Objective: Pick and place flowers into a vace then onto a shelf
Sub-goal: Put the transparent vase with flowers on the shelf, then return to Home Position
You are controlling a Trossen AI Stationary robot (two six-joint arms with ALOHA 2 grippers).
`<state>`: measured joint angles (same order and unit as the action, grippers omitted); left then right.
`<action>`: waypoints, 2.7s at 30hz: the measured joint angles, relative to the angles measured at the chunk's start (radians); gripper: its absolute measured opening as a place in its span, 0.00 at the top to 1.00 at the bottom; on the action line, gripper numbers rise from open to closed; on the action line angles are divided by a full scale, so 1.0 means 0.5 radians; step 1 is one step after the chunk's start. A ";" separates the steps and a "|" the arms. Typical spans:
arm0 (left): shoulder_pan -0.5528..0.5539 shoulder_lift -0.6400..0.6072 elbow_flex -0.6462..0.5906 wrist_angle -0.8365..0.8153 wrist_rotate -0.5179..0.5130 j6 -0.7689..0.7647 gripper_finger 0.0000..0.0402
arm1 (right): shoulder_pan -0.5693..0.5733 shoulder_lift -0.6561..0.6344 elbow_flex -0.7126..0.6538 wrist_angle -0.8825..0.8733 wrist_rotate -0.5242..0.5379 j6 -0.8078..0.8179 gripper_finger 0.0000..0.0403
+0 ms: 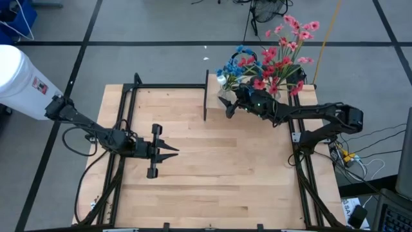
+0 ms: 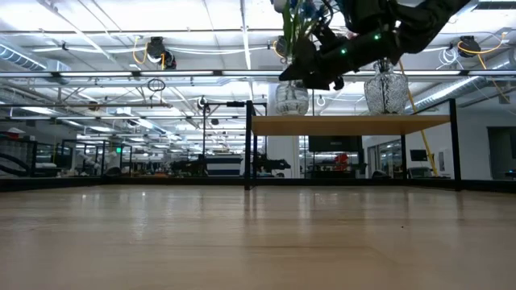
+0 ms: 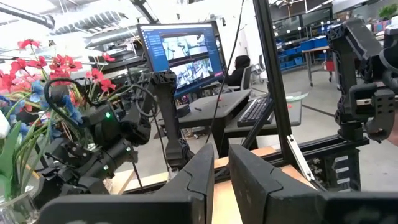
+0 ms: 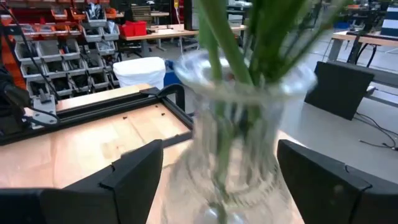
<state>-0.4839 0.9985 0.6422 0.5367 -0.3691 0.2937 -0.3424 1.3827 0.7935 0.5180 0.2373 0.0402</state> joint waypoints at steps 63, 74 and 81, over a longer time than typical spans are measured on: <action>0.028 0.002 0.000 -0.035 0.000 -0.027 0.86 | 0.133 -0.153 -0.205 0.321 0.423 -0.373 0.31; 0.028 0.002 0.000 -0.051 0.000 -0.029 0.86 | 0.163 -0.170 -0.372 0.540 0.477 -0.426 0.31; 0.047 0.002 0.000 -0.072 -0.054 -0.025 0.86 | 0.278 -0.171 -0.525 0.715 0.470 -0.423 0.31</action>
<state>-0.4603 0.9993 0.6422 0.5009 -0.3959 0.2812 -0.2035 1.2972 0.5307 0.8754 0.4722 -0.1711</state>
